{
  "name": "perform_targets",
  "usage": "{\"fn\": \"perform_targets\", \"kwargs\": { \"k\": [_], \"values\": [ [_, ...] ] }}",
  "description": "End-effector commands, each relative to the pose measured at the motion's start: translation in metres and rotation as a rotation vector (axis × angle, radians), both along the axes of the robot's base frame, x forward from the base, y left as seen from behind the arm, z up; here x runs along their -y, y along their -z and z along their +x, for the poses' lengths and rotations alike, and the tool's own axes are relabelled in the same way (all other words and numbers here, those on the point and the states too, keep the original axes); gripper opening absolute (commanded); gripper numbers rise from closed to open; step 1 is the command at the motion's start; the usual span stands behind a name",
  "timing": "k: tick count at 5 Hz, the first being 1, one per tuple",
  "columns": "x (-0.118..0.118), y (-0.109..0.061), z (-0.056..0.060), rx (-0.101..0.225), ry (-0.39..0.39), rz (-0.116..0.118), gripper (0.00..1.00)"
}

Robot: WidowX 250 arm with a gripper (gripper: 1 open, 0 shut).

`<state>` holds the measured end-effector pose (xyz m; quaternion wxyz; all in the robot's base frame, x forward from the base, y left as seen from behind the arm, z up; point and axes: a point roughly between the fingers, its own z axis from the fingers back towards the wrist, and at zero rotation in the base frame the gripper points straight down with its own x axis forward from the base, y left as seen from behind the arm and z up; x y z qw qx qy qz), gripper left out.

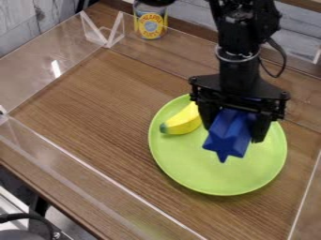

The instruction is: Put the blue object in the green plate

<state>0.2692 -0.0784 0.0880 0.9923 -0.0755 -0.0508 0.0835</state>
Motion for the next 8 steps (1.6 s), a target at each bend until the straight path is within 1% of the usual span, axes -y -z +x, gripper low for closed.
{"fn": "perform_targets", "kwargs": {
  "k": [1,3,6,8],
  "values": [
    [-0.0020,-0.0166,0.0043,0.061,-0.011,-0.013,1.00],
    [-0.0021,-0.0165,0.0040,0.065,-0.016,-0.014,1.00],
    [0.0044,-0.0103,-0.0016,0.039,-0.019,-0.026,1.00],
    [0.0079,-0.0075,-0.0014,0.030,-0.022,-0.036,1.00]
  ]
}}
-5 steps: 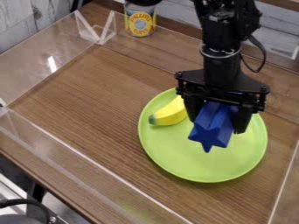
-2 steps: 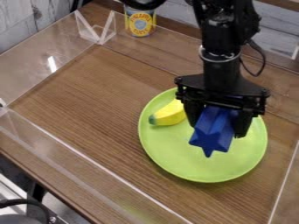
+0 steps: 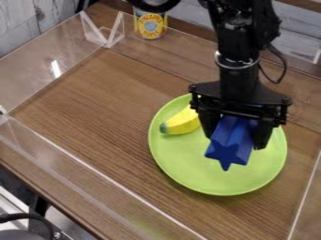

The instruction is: Put the blue object in the green plate

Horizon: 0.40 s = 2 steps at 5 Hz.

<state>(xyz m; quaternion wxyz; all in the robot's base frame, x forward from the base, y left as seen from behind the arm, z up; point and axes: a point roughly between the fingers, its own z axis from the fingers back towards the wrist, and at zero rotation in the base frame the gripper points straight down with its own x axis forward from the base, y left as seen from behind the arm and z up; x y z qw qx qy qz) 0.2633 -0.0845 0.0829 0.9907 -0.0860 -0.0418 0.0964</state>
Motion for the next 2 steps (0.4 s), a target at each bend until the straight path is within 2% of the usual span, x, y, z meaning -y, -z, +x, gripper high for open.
{"fn": "perform_targets", "kwargs": {
  "k": [1,2],
  "values": [
    [0.0030,-0.0112,0.0057,0.045,-0.002,-0.016,1.00],
    [0.0039,-0.0096,0.0073,0.042,-0.004,-0.019,1.00]
  ]
}}
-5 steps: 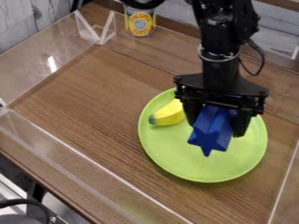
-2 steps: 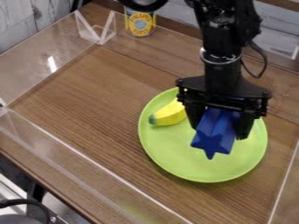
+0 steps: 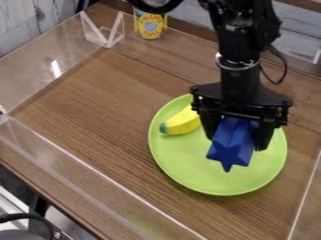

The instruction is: Put the blue object in the green plate

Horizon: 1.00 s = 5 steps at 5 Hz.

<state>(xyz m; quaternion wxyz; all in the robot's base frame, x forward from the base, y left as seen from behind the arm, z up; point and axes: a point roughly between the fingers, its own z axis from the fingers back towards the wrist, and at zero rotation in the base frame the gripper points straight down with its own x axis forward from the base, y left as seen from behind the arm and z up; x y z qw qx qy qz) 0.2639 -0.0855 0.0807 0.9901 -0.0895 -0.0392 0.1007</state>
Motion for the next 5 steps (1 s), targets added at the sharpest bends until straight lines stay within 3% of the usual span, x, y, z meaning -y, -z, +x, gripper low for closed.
{"fn": "perform_targets", "kwargs": {
  "k": [1,5],
  "values": [
    [0.0037,-0.0103,0.0082,0.046,0.003,-0.013,1.00],
    [0.0051,-0.0067,0.0126,0.042,-0.001,-0.012,1.00]
  ]
}}
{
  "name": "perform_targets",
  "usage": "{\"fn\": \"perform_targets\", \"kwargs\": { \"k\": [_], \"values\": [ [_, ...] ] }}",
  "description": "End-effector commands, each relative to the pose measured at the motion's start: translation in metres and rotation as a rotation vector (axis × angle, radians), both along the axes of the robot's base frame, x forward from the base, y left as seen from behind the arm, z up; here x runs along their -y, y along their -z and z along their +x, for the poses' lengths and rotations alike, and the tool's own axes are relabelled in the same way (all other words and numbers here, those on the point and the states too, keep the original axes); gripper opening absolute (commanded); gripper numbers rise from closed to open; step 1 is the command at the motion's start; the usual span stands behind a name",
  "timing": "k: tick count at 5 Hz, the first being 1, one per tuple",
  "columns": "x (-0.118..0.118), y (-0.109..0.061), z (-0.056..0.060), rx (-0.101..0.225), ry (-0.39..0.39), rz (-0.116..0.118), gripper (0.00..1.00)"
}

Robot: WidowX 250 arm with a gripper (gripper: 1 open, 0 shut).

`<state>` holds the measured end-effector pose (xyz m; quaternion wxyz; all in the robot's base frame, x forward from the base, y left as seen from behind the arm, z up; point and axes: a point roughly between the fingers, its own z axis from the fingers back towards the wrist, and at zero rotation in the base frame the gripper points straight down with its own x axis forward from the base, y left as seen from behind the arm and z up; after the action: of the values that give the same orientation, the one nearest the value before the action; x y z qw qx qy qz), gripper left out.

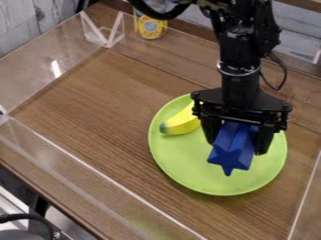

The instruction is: Put the blue object in the green plate

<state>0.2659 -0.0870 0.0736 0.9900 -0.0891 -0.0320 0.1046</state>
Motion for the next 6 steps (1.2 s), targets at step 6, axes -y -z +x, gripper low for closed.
{"fn": "perform_targets", "kwargs": {
  "k": [6],
  "values": [
    [0.0032,-0.0116,0.0109,0.053,-0.006,-0.003,1.00]
  ]
}}
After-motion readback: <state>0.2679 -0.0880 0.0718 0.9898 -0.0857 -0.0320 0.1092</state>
